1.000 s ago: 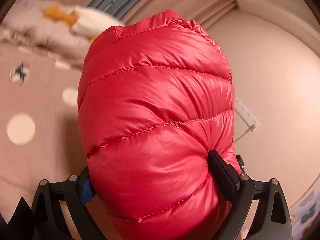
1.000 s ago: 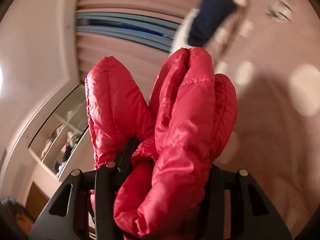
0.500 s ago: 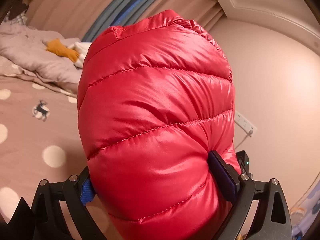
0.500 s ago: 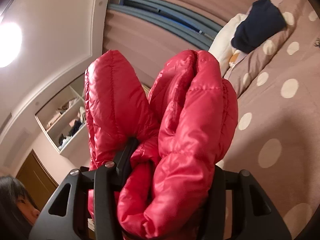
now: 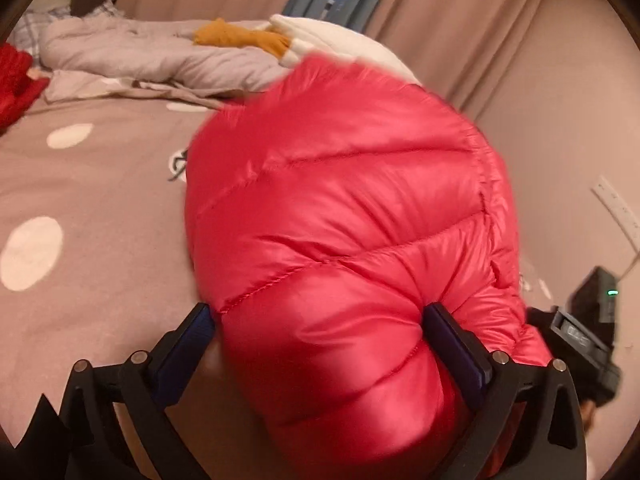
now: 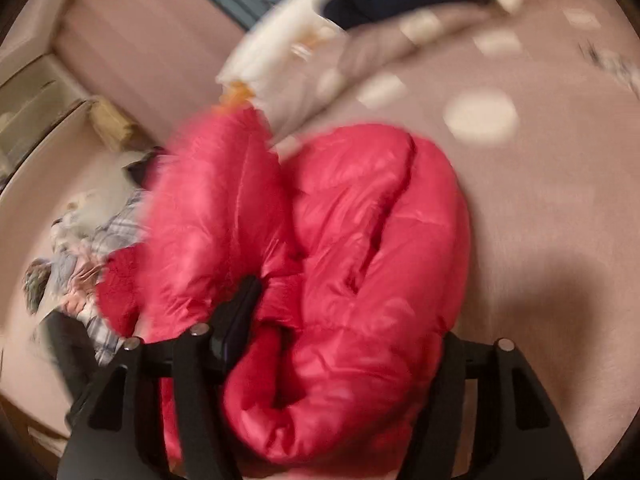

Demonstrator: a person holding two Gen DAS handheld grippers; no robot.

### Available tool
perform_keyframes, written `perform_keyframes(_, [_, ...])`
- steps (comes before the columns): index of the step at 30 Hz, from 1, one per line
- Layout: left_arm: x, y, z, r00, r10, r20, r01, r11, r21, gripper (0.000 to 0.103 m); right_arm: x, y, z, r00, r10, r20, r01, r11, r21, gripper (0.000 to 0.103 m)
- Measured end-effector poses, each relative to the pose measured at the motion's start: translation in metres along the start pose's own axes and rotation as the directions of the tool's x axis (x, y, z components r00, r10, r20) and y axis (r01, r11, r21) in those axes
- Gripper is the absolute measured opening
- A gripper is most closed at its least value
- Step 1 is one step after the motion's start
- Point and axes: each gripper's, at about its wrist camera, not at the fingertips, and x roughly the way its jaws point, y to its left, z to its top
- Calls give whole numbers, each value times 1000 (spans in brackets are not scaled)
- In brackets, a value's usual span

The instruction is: Fold large clothes

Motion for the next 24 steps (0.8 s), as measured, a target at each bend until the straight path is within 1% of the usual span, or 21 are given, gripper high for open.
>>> perform_keyframes(1, [-4, -2, 4, 1000, 12, -18, -12, 1000, -13, 103, 1, -5, 1, 1000, 14, 4, -15, 1000, 22, 68])
perform_keyframes(2, [-11, -5, 8, 999, 33, -26, -34, 999, -21, 103, 0, -6, 5, 1000, 7, 2, -7, 1000, 31, 69])
perform_keyframes(3, [-19, -9, 10, 998, 57, -19, -58, 998, -20, 103, -5, -3, 10, 1000, -24, 6, 24, 999, 23, 73])
perform_keyframes(4, [-27, -11, 9, 996, 85, -1, -85, 996, -9, 103, -10, 0, 12, 999, -46, 11, 46, 999, 10, 73])
perform_keyframes(5, [-36, -16, 9, 991, 128, 32, -129, 992, 13, 103, -16, 6, 15, 998, -67, 11, 67, 998, -14, 73])
perform_keyframes(6, [-46, -23, 7, 981, 182, 68, -185, 982, 35, 103, -22, 14, 17, 996, -88, 8, 89, 995, -38, 73])
perform_keyframes(7, [-59, -32, 6, 966, 235, 106, -242, 969, 55, 103, -31, 22, 19, 992, -125, 4, 125, 990, -62, 74])
perform_keyframes(8, [-72, -41, 5, 951, 272, 149, -285, 955, 81, 103, -34, 27, 22, 990, -144, 4, 144, 987, -73, 76])
perform_keyframes(9, [-83, -48, 3, 939, 288, 185, -311, 944, 107, 103, -43, 36, 21, 986, -166, 9, 167, 981, -96, 80])
perform_keyframes(11, [-116, -69, -6, 920, 293, 261, -339, 928, 155, 103, -63, 57, 17, 976, -211, 56, 217, 965, -148, 89])
perform_keyframes(12, [-132, -79, -10, 910, 293, 293, -351, 922, 167, 103, -79, 70, 12, 965, -236, 111, 254, 948, -194, 97])
perform_keyframes(13, [-149, -89, -13, 895, 308, 322, -375, 911, 170, 103, -97, 85, 8, 951, -256, 175, 294, 925, -242, 103])
perform_keyframes(14, [-149, -86, -12, 883, 316, 347, -391, 904, 171, 103, -107, 94, 7, 941, -264, 212, 315, 911, -266, 103])
perform_keyframes(15, [-156, -87, -12, 871, 311, 381, -398, 901, 174, 103, -125, 108, 2, 923, -271, 272, 349, 888, -298, 103])
perform_keyframes(16, [-167, -90, -15, 858, 301, 416, -400, 900, 173, 103, -140, 118, -1, 908, -274, 316, 374, 871, -320, 103])
perform_keyframes(17, [-180, -94, -19, 842, 301, 448, -409, 897, 166, 103, -155, 127, -6, 896, -273, 351, 394, 853, -342, 103])
perform_keyframes(19, [-190, -95, -20, 821, 311, 479, -424, 894, 144, 103, -177, 137, -11, 887, -251, 387, 401, 835, -377, 103])
perform_keyframes(20, [-191, -93, -18, 814, 311, 490, -420, 898, 128, 103, -184, 138, -13, 886, -247, 392, 401, 834, -380, 103])
perform_keyframes(21, [-192, -92, -15, 812, 310, 494, -415, 902, 116, 103, -188, 137, -14, 887, -248, 391, 400, 834, -379, 103])
perform_keyframes(24, [-198, -91, -13, 829, 300, 472, -393, 913, 110, 103, -197, 136, -21, 894, -257, 367, 400, 827, -395, 103])
